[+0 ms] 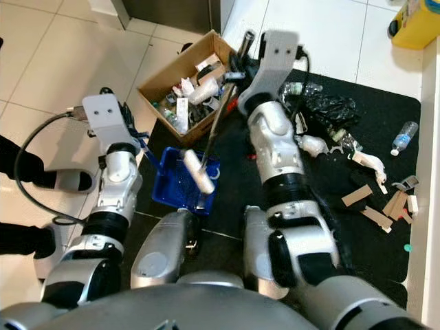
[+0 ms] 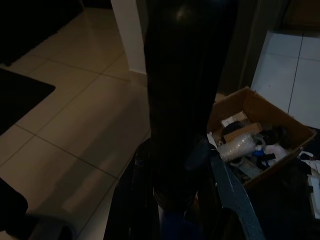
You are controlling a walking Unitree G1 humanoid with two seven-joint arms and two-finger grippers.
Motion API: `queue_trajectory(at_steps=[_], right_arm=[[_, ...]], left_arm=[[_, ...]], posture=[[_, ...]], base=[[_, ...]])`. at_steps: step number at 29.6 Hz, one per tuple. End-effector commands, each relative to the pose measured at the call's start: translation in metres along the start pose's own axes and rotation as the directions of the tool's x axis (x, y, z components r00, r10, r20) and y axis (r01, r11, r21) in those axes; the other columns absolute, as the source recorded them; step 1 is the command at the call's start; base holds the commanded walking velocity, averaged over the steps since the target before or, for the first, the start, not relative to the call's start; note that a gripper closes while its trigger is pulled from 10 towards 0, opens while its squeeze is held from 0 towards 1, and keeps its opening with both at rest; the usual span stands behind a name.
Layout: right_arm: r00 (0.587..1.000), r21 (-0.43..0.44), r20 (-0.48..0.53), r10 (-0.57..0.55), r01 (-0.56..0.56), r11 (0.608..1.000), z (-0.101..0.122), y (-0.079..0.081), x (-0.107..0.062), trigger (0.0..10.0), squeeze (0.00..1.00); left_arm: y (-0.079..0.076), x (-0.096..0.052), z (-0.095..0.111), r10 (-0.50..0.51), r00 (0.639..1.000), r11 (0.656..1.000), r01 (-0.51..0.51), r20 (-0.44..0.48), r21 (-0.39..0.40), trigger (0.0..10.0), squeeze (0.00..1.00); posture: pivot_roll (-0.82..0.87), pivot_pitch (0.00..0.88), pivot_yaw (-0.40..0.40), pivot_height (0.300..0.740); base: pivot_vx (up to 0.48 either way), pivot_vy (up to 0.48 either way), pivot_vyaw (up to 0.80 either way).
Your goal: Sweep floor
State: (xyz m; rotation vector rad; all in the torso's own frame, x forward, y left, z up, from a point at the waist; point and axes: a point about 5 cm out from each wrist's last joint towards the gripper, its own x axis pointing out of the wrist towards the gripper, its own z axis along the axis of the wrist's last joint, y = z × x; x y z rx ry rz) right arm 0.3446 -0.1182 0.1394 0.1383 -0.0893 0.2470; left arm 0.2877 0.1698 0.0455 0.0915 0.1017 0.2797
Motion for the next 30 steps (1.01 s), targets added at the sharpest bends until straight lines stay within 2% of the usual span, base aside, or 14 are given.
queue_trajectory(at_steps=[1, 3, 6, 7, 12, 14, 15, 19, 21, 24, 27, 30], right_arm=[[0.997, -0.114, 0.073, -0.033, 0.042, 0.993, 0.018, -0.015, -0.001, 10.0, 0.00], [0.994, -0.159, 0.072, -0.081, 0.092, 0.983, 0.023, -0.036, -0.005, 10.0, 0.00], [0.993, -0.163, 0.069, -0.097, 0.107, 0.981, 0.025, -0.042, -0.007, 10.0, 0.00], [0.985, -0.179, 0.058, -0.161, 0.169, 0.969, 0.022, -0.055, -0.011, 10.0, 0.00], [0.975, -0.216, 0.040, -0.220, 0.223, 0.951, 0.015, -0.065, -0.015, 10.0, 0.00], [0.975, -0.225, 0.020, -0.220, 0.219, 0.950, 0.009, -0.064, -0.016, 10.0, 0.00], [0.980, -0.249, -0.034, -0.196, 0.182, 0.951, -0.009, -0.054, -0.017, 10.0, 0.00], [0.983, -0.261, -0.071, -0.170, 0.147, 0.954, -0.024, -0.044, -0.018, 10.0, 0.00], [0.978, -0.271, -0.106, -0.178, 0.144, 0.952, -0.042, -0.036, -0.021, 10.0, 0.00], [0.974, -0.283, -0.122, -0.189, 0.148, 0.948, -0.050, -0.034, -0.023, 10.0, 0.00], [0.955, -0.277, -0.169, -0.244, 0.191, 0.942, -0.068, -0.032, -0.029, 10.0, 0.00], [0.951, -0.273, -0.178, -0.251, 0.198, 0.941, -0.071, -0.032, -0.030, 10.0, 0.00]], left_arm=[[0.005, -0.003, -0.008, 0.007, 1.000, 0.999, -0.006, -0.020, 0.035, 10.0, 0.00], [0.005, -0.002, -0.008, 0.004, 1.000, 0.999, -0.003, -0.021, 0.036, 10.0, 0.00], [0.005, -0.002, -0.008, 0.002, 1.000, 0.999, -0.002, -0.021, 0.037, 10.0, 0.00], [0.003, -0.002, -0.006, -0.014, 1.000, 1.000, 0.015, -0.015, 0.024, 10.0, 0.00], [0.002, -0.002, -0.005, -0.026, 1.000, 0.999, 0.026, -0.009, 0.020, 10.0, 0.00], [0.002, -0.002, -0.006, -0.025, 1.000, 0.999, 0.025, -0.012, 0.022, 10.0, 0.00], [0.002, -0.002, -0.007, -0.024, 1.000, 0.999, 0.024, -0.017, 0.024, 10.0, 0.00], [0.001, -0.003, -0.007, -0.025, 1.000, 0.999, 0.026, -0.018, 0.023, 10.0, 0.00], [0.000, -0.003, -0.007, -0.027, 0.999, 0.999, 0.027, -0.018, 0.020, 10.0, 0.00], [0.000, -0.003, -0.007, -0.028, 0.999, 0.999, 0.028, -0.018, 0.019, 10.0, 0.00], [0.001, -0.005, -0.007, -0.027, 1.000, 0.999, 0.027, -0.014, 0.019, 10.0, 0.00], [0.002, -0.006, -0.007, -0.026, 1.000, 0.999, 0.026, -0.013, 0.020, 10.0, 0.00]], posture=[[0.08, 0.127, -0.008, 0.740], [0.08, 0.127, -0.005, 0.740], [0.08, 0.126, -0.004, 0.740], [0.08, 0.125, -0.002, 0.740], [0.08, 0.126, -0.001, 0.740], [0.08, 0.129, -0.002, 0.740], [0.09, 0.132, 0.000, 0.740], [0.09, 0.134, 0.000, 0.740], [0.09, 0.138, 0.002, 0.740], [0.09, 0.138, 0.002, 0.740], [0.11, 0.153, 0.004, 0.740], [0.12, 0.155, 0.002, 0.740]], base=[[0.000, 0.000, 0.00], [0.000, 0.000, 0.00], [0.000, 0.000, 0.00], [0.000, 0.000, 0.00], [0.000, 0.000, 0.00], [0.000, 0.000, 0.00], [0.000, 0.000, 0.00], [0.000, 0.000, 0.00], [0.000, 0.000, 0.00], [0.000, 0.000, 0.00], [0.000, 0.000, 0.00], [0.000, 0.000, 0.00]])
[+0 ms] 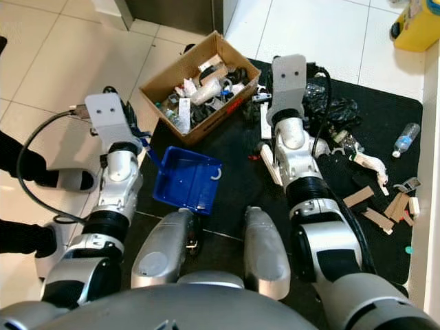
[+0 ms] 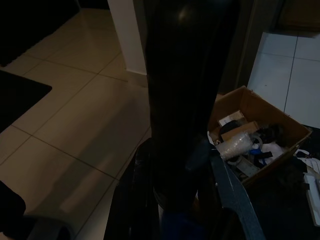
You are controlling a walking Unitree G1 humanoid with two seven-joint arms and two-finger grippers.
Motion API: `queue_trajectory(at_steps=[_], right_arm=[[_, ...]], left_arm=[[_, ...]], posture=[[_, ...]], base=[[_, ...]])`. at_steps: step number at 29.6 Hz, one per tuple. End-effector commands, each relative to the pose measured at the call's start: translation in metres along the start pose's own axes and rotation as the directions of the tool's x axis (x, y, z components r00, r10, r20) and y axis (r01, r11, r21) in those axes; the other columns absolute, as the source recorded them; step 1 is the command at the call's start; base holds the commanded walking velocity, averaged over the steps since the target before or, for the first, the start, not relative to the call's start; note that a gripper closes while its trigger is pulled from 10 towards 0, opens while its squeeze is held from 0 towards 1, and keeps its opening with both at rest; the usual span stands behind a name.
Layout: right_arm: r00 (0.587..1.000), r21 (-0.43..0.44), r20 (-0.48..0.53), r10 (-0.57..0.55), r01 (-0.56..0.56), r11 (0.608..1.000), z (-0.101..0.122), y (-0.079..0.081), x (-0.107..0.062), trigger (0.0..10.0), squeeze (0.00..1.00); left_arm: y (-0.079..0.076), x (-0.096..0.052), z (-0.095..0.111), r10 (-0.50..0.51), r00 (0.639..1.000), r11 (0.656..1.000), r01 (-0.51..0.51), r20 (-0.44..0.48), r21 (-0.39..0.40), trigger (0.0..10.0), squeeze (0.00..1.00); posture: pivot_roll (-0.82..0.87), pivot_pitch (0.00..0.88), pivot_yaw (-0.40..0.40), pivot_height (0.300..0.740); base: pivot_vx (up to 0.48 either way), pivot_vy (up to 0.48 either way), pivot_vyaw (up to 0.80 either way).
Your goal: Sweep floor
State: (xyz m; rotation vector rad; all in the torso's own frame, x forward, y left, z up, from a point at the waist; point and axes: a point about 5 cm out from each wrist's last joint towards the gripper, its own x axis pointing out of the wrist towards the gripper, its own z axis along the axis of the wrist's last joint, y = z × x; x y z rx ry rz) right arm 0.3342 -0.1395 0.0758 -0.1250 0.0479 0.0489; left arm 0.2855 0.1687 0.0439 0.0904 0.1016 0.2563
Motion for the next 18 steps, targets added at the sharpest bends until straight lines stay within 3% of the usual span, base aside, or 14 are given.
queue_trajectory(at_steps=[1, 4, 6, 9, 11, 12, 14, 18], right_arm=[[0.997, 0.041, -0.079, -0.009, 0.013, 0.999, -0.017, 0.000, -0.006, 10.0, 0.00], [0.996, 0.085, -0.091, 0.018, -0.011, 0.996, -0.018, 0.006, -0.006, 10.0, 0.00], [0.984, 0.192, -0.087, 0.158, -0.139, 0.972, -0.015, 0.032, -0.006, 10.0, 0.00], [0.976, 0.213, -0.077, 0.202, -0.182, 0.960, -0.013, 0.042, -0.007, 10.0, 0.00], [0.942, 0.293, -0.036, 0.333, -0.309, 0.905, -0.004, 0.072, -0.012, 10.0, 0.00], [0.942, 0.293, -0.036, 0.333, -0.309, 0.905, -0.004, 0.072, -0.012, 10.0, 0.00], [0.916, 0.355, 0.008, 0.402, -0.378, 0.855, 0.006, 0.092, -0.015, 10.0, 0.00], [0.906, 0.405, 0.035, 0.422, -0.399, 0.823, 0.014, 0.104, -0.015, 10.0, 0.00]], left_arm=[[0.004, -0.004, -0.006, -0.001, 1.000, 1.000, 0.002, -0.015, 0.022, 10.0, 0.00], [0.004, -0.004, -0.006, -0.001, 1.000, 1.000, 0.001, -0.016, 0.024, 10.0, 0.00], [0.004, -0.005, -0.007, 0.000, 1.000, 1.000, 0.001, -0.019, 0.025, 10.0, 0.00], [0.004, -0.005, -0.007, -0.001, 1.000, 1.000, 0.001, -0.019, 0.025, 10.0, 0.00], [0.002, -0.004, -0.007, -0.002, 1.000, 1.000, 0.003, -0.021, 0.021, 10.0, 0.00], [0.002, -0.004, -0.007, -0.002, 1.000, 1.000, 0.003, -0.021, 0.021, 10.0, 0.00], [0.000, -0.004, -0.007, -0.005, 1.000, 1.000, 0.005, -0.023, 0.018, 10.0, 0.00], [-0.001, -0.005, -0.007, -0.007, 1.000, 1.000, 0.007, -0.024, 0.016, 10.0, 0.00]], posture=[[0.12, 0.155, 0.002, 0.740], [0.12, 0.155, 0.002, 0.740], [0.12, 0.155, 0.002, 0.740], [0.12, 0.155, 0.002, 0.740], [0.11, 0.155, -0.007, 0.740], [0.11, 0.155, -0.007, 0.740], [0.11, 0.155, -0.007, 0.740], [0.10, 0.155, -0.011, 0.740]], base=[[0.000, 0.000, 0.00], [0.000, 0.000, 0.00], [0.000, 0.000, 0.00], [0.000, 0.000, 0.00], [0.000, 0.000, 0.00], [0.000, 0.000, 0.00], [0.000, 0.000, 0.00], [0.000, 0.000, 0.00]])
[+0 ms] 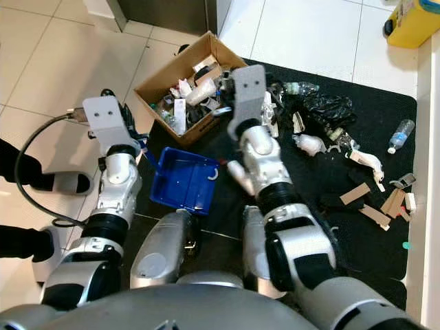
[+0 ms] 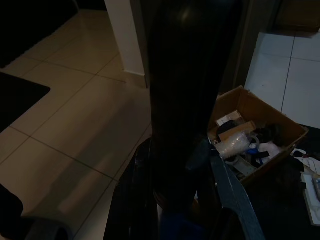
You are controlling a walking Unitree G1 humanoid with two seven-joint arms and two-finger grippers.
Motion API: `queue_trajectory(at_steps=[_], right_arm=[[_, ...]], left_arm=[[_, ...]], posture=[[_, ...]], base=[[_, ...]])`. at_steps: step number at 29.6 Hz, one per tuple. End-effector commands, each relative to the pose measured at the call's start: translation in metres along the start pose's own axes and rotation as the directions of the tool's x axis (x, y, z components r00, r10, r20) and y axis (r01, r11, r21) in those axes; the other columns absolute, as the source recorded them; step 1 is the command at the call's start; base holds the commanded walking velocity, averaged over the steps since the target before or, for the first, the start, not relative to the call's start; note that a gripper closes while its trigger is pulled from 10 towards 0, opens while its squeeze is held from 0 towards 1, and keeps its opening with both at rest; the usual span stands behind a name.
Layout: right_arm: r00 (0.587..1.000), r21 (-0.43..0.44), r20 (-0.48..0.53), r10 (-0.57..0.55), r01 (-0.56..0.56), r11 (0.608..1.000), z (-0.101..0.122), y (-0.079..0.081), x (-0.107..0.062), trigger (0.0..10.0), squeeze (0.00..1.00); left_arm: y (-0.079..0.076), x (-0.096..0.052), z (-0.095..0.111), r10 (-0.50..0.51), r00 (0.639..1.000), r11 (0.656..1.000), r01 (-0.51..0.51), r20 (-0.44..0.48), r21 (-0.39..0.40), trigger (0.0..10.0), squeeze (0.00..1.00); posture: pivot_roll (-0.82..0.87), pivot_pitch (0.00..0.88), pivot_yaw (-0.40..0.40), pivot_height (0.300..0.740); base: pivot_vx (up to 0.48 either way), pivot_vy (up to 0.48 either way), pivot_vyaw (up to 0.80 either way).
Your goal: Sweep floor
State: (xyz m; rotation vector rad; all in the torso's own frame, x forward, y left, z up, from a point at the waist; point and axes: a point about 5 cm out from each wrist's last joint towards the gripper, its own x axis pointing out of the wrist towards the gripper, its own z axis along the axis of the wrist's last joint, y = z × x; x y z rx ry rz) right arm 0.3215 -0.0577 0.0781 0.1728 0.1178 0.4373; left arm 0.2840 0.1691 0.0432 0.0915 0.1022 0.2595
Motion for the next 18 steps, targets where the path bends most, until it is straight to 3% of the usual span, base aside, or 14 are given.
queue_trajectory(at_steps=[1, 3, 8, 12, 13, 14, 18], right_arm=[[0.999, 0.151, 0.008, 0.047, -0.047, 0.987, -0.004, 0.025, 0.004, 10.0, 0.00], [0.997, 0.262, 0.034, 0.076, -0.082, 0.961, 0.003, 0.037, 0.007, 10.0, 0.00], [0.995, 0.294, 0.052, 0.080, -0.092, 0.951, 0.009, 0.037, 0.008, 10.0, 0.00], [0.992, 0.297, 0.126, 0.019, -0.056, 0.953, 0.034, 0.011, 0.005, 10.0, 0.00], [0.992, 0.297, 0.126, 0.019, -0.056, 0.953, 0.034, 0.011, 0.005, 10.0, 0.00], [0.987, 0.297, 0.161, -0.013, -0.036, 0.954, 0.047, -0.004, 0.002, 10.0, 0.00], [0.977, 0.243, 0.204, -0.066, 0.014, 0.970, 0.064, -0.028, -0.004, 10.0, 0.00]], left_arm=[[-0.002, -0.004, -0.006, -0.011, 1.000, 1.000, 0.011, -0.023, 0.014, 10.0, 0.00], [-0.001, -0.004, -0.006, -0.007, 1.000, 1.000, 0.008, -0.023, 0.014, 10.0, 0.00], [0.000, -0.004, -0.007, -0.002, 1.000, 1.000, 0.003, -0.024, 0.015, 10.0, 0.00], [0.000, -0.004, -0.007, -0.001, 1.000, 1.000, 0.001, -0.023, 0.015, 10.0, 0.00], [0.000, -0.004, -0.007, -0.001, 1.000, 1.000, 0.001, -0.023, 0.015, 10.0, 0.00], [-0.001, -0.004, -0.007, -0.002, 1.000, 1.000, 0.002, -0.024, 0.013, 10.0, 0.00], [-0.002, -0.003, -0.007, -0.005, 1.000, 1.000, 0.006, -0.026, 0.013, 10.0, 0.00]], posture=[[0.10, 0.155, -0.011, 0.740], [0.10, 0.154, -0.013, 0.740], [0.10, 0.154, -0.013, 0.740], [0.11, 0.154, -0.017, 0.740], [0.11, 0.154, -0.017, 0.740], [0.11, 0.154, -0.017, 0.740], [0.09, 0.147, -0.015, 0.740]], base=[[0.000, 0.000, 0.00], [0.000, 0.000, 0.00], [0.000, 0.000, 0.00], [0.000, 0.000, 0.00], [0.000, 0.000, 0.00], [0.000, 0.000, 0.00], [0.000, 0.000, 0.00]])
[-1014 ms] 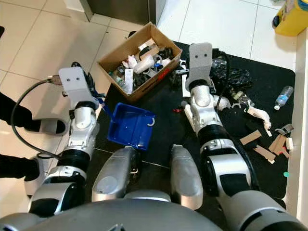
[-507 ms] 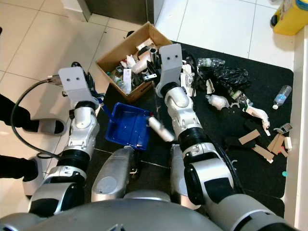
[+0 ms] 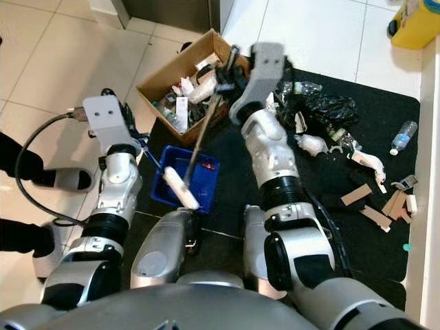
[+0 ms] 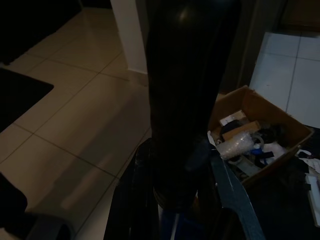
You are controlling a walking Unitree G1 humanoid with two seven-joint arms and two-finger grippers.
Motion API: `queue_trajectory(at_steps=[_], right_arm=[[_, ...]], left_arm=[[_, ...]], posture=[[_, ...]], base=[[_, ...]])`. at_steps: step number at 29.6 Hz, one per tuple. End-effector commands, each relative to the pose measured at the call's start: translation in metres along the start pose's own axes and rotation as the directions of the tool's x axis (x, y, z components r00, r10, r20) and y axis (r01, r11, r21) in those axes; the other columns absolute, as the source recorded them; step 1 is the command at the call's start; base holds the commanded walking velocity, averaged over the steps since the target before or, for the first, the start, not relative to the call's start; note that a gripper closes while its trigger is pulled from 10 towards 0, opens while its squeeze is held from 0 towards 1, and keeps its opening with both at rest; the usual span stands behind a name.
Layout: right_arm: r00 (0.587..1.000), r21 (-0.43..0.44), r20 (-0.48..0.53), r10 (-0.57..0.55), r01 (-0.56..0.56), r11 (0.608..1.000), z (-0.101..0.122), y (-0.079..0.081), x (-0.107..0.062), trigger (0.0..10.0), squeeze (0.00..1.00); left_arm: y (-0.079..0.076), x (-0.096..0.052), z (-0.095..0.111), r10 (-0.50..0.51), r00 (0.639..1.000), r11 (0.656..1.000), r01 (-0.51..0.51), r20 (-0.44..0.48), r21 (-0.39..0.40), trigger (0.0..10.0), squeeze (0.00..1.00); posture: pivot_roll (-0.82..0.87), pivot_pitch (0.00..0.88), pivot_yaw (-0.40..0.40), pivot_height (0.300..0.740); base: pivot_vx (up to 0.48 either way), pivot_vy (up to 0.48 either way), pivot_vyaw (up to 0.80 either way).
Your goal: Sweep floor
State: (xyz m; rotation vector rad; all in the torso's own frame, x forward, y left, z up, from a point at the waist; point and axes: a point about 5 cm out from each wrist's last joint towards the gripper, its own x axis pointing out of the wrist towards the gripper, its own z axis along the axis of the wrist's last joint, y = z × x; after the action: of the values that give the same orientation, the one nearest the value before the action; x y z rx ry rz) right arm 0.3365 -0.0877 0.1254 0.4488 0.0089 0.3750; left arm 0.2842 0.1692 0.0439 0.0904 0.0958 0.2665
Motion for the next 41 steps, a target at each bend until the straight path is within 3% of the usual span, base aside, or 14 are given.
queue_trajectory(at_steps=[1, 2, 5, 9, 11, 13, 15, 18, 21, 27, 29, 31, 35, 41], right_arm=[[0.998, -0.044, 0.057, -0.021, 0.024, 0.999, 0.018, -0.009, -0.001, 10.0, 0.00], [0.998, -0.044, 0.057, -0.021, 0.024, 0.999, 0.018, -0.009, -0.001, 10.0, 0.00], [0.996, -0.156, 0.077, -0.053, 0.065, 0.986, 0.032, -0.025, -0.007, 10.0, 0.00], [0.995, -0.183, 0.081, -0.056, 0.070, 0.981, 0.036, -0.029, -0.009, 10.0, 0.00], [0.994, -0.270, 0.087, -0.072, 0.093, 0.958, 0.043, -0.040, -0.016, 10.0, 0.00], [0.992, -0.291, 0.091, -0.083, 0.106, 0.951, 0.046, -0.044, -0.018, 10.0, 0.00], [0.987, -0.312, 0.093, -0.133, 0.156, 0.937, 0.049, -0.058, -0.024, 10.0, 0.00], [0.984, -0.315, 0.091, -0.153, 0.174, 0.933, 0.048, -0.063, -0.027, 10.0, 0.00], [0.978, -0.338, 0.039, -0.203, 0.204, 0.919, 0.038, -0.075, -0.032, 10.0, 0.00], [0.989, -0.367, -0.082, -0.123, 0.085, 0.926, 0.017, -0.062, -0.032, 10.0, 0.00], [0.989, -0.367, -0.082, -0.123, 0.085, 0.926, 0.017, -0.062, -0.032, 10.0, 0.00], [0.989, -0.369, -0.123, -0.077, 0.026, 0.929, 0.007, -0.051, -0.030, 10.0, 0.00], [0.989, -0.364, -0.127, -0.080, 0.028, 0.931, 0.002, -0.048, -0.028, 10.0, 0.00], [0.981, -0.370, -0.089, -0.173, 0.128, 0.920, -0.017, -0.039, -0.016, 10.0, 0.00]], left_arm=[[-0.003, -0.004, -0.008, -0.014, 0.999, 1.000, 0.015, -0.033, 0.014, 10.0, 0.00], [-0.003, -0.004, -0.008, -0.014, 0.999, 1.000, 0.015, -0.033, 0.014, 10.0, 0.00], [-0.004, -0.003, -0.008, -0.018, 0.999, 1.000, 0.019, -0.033, 0.013, 10.0, 0.00], [-0.004, -0.003, -0.008, -0.020, 0.999, 1.000, 0.020, -0.032, 0.012, 10.0, 0.00], [-0.006, -0.003, -0.007, -0.037, 0.999, 0.999, 0.037, -0.030, 0.005, 10.0, 0.00], [-0.007, -0.003, -0.006, -0.047, 0.998, 0.999, 0.047, -0.029, 0.000, 10.0, 0.00], [-0.010, -0.005, -0.004, -0.087, 0.996, 0.996, 0.087, -0.016, -0.019, 10.0, 0.00], [-0.011, -0.006, -0.002, -0.100, 0.995, 0.995, 0.100, -0.011, -0.026, 10.0, 0.00], [-0.015, -0.010, 0.005, -0.149, 0.989, 0.987, 0.150, 0.019, -0.060, 10.0, 0.00], [-0.018, -0.008, 0.006, -0.149, 0.989, 0.987, 0.149, 0.017, -0.063, 10.0, 0.00], [-0.018, -0.008, 0.006, -0.149, 0.989, 0.987, 0.149, 0.017, -0.063, 10.0, 0.00], [-0.020, -0.007, 0.005, -0.146, 0.989, 0.987, 0.147, 0.011, -0.063, 10.0, 0.00], [-0.021, -0.007, 0.005, -0.148, 0.989, 0.987, 0.148, 0.009, -0.064, 10.0, 0.00], [-0.024, -0.009, 0.004, -0.160, 0.987, 0.985, 0.159, -0.001, -0.071, 10.0, 0.00]], posture=[[0.09, 0.146, -0.015, 0.740], [0.09, 0.146, -0.015, 0.740], [0.09, 0.143, -0.015, 0.740], [0.09, 0.138, -0.014, 0.740], [0.08, 0.130, -0.013, 0.740], [0.08, 0.130, -0.013, 0.740], [0.09, 0.121, -0.009, 0.740], [0.09, 0.121, -0.009, 0.740], [0.09, 0.114, -0.006, 0.740], [0.09, 0.114, -0.006, 0.740], [0.09, 0.114, -0.006, 0.740], [0.09, 0.115, -0.005, 0.740], [0.08, 0.116, -0.004, 0.740], [0.09, 0.121, -0.005, 0.740]], base=[[0.000, 0.000, 0.00], [0.000, 0.000, 0.00], [0.000, 0.000, 0.00], [0.000, 0.000, 0.00], [0.000, 0.000, 0.00], [0.000, 0.000, 0.00], [0.000, 0.000, 0.00], [0.000, 0.000, 0.00], [0.000, 0.000, 0.00], [0.000, 0.000, 0.00], [0.000, 0.000, 0.00], [0.000, 0.000, 0.00], [0.000, 0.000, 0.00], [0.000, 0.000, 0.00]])
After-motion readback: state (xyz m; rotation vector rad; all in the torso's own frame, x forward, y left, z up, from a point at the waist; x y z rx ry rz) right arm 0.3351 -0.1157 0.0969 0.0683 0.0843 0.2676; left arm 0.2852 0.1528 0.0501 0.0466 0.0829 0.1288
